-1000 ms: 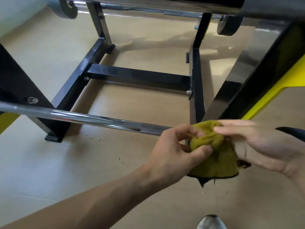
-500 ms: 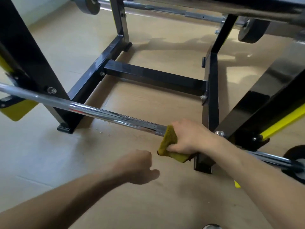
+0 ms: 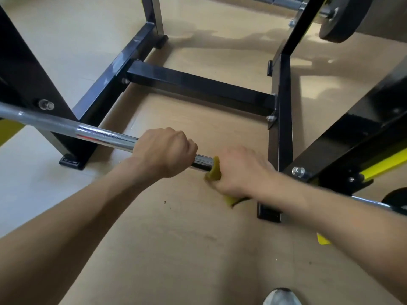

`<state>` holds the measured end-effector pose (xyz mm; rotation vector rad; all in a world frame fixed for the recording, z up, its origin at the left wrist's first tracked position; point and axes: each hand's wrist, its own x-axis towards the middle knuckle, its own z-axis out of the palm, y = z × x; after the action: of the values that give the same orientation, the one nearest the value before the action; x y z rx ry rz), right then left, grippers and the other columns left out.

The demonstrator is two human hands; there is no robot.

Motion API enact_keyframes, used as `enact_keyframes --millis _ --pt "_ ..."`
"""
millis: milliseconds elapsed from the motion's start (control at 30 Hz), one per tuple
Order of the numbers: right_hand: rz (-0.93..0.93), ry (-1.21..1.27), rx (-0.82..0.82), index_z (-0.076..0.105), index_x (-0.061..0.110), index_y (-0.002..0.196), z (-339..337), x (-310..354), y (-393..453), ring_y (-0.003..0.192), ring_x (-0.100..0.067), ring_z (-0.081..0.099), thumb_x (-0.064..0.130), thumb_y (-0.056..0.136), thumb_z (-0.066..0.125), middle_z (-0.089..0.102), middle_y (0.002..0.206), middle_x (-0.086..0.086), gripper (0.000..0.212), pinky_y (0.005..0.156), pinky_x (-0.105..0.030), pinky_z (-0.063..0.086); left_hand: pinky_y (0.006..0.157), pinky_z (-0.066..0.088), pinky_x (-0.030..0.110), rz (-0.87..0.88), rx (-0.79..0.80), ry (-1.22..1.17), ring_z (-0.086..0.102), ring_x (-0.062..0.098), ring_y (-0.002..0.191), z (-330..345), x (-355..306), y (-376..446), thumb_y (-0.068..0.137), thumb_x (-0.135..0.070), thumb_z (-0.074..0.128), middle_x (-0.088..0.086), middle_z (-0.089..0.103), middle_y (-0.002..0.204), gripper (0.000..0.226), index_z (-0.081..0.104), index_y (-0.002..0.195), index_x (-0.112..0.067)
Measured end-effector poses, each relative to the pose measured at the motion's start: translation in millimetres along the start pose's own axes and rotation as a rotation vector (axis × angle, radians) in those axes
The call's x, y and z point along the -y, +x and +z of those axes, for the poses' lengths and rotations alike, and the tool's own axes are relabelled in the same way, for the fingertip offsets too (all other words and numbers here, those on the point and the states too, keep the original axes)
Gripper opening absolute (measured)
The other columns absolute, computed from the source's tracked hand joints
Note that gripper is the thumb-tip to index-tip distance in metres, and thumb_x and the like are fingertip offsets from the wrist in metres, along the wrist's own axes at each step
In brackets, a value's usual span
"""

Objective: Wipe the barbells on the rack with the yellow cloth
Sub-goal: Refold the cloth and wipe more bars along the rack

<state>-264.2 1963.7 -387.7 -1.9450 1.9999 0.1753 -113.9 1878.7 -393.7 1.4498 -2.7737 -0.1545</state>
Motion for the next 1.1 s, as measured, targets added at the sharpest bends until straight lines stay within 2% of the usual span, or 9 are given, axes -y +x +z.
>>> enact_keyframes --millis 100,167,233,333,400,600,700,967,1100 --pt "0.234 0.501 0.708 0.066 0.015 0.107 -30 -5 23 0.078 -0.021 0.067 0.058 0.072 0.078 0.071 0.092 -0.004 0.056 0.072 -0.031 0.056 0.054 0.035 0.034 -0.003 0.026 0.012 0.040 0.023 0.050 2 4 1 0.096 -0.037 0.033 0.006 0.042 0.056 0.049 0.041 0.054 -0.014" --pt "0.302 0.697 0.885 0.068 0.010 0.108 -32 -11 31 0.080 -0.025 0.066 0.048 0.073 0.081 0.070 0.097 -0.011 0.054 0.077 -0.033 0.056 0.054 0.036 0.034 0.005 0.048 0.021 0.039 0.023 0.051 2 4 0 0.096 -0.038 0.033 0.006 0.042 0.057 0.048 0.041 0.055 -0.014" --pt "0.207 0.465 0.608 0.066 0.015 0.096 -19 -9 28 0.075 -0.024 0.064 0.045 0.076 0.078 0.068 0.085 -0.006 0.038 0.067 -0.031 0.054 0.053 0.036 0.033 0.017 0.048 0.011 0.041 0.023 0.051 1 5 1 0.095 -0.038 0.033 0.007 0.045 0.058 0.048 0.044 0.056 -0.013" --pt "-0.129 -0.219 -0.403 0.053 0.019 0.081 31 -12 -8 0.053 -0.025 0.058 0.031 0.076 0.074 0.056 0.063 0.001 0.025 0.047 -0.027 0.031 0.053 0.034 0.032 0.023 0.057 0.032 0.040 0.022 0.051 -1 6 3 0.096 -0.038 0.033 0.007 0.045 0.058 0.048 0.044 0.057 -0.012" --pt "-0.177 -0.320 -0.590 0.052 0.016 0.083 43 -20 -25 0.048 -0.025 0.055 0.025 0.074 0.077 0.057 0.062 -0.002 0.028 0.044 -0.027 0.034 0.053 0.031 0.032 0.021 0.068 0.052 0.040 0.021 0.052 -1 5 3 0.096 -0.038 0.032 0.007 0.046 0.059 0.047 0.044 0.058 -0.013" --pt "0.274 0.350 0.571 0.071 0.015 0.096 -22 -46 0 0.080 -0.024 0.072 0.049 0.067 0.085 0.074 0.087 -0.004 0.047 0.071 -0.031 0.059 0.052 0.032 0.032 0.004 0.048 0.013 0.046 0.024 0.054 2 4 0 0.095 -0.036 0.035 0.008 0.050 0.059 0.047 0.049 0.058 -0.009" --pt "0.356 0.560 0.793 0.070 0.008 0.109 -29 -51 6 0.092 -0.032 0.073 0.041 0.067 0.088 0.075 0.100 -0.013 0.057 0.086 -0.045 0.059 0.054 0.035 0.032 0.000 0.051 0.007 0.045 0.025 0.055 2 4 1 0.096 -0.036 0.035 0.009 0.050 0.060 0.047 0.047 0.058 -0.011" --pt "-0.056 -0.034 -0.290 0.054 0.021 0.103 14 21 -4 0.073 -0.024 0.061 0.046 0.089 0.062 0.061 0.083 0.001 0.030 0.062 -0.034 0.045 0.054 0.033 0.031 -0.026 0.048 0.033 0.042 0.023 0.053 4 3 1 0.096 -0.038 0.032 0.007 0.047 0.059 0.048 0.045 0.058 -0.012" --pt "-0.007 -0.104 -0.167 0.045 0.025 0.103 12 -40 -44 0.082 -0.024 0.063 0.043 0.090 0.061 0.060 0.086 0.003 0.026 0.068 -0.034 0.047 0.052 0.031 0.031 -0.020 0.025 0.046 0.041 0.024 0.052 3 6 -4 0.096 -0.038 0.032 0.007 0.045 0.057 0.051 0.043 0.055 -0.011"
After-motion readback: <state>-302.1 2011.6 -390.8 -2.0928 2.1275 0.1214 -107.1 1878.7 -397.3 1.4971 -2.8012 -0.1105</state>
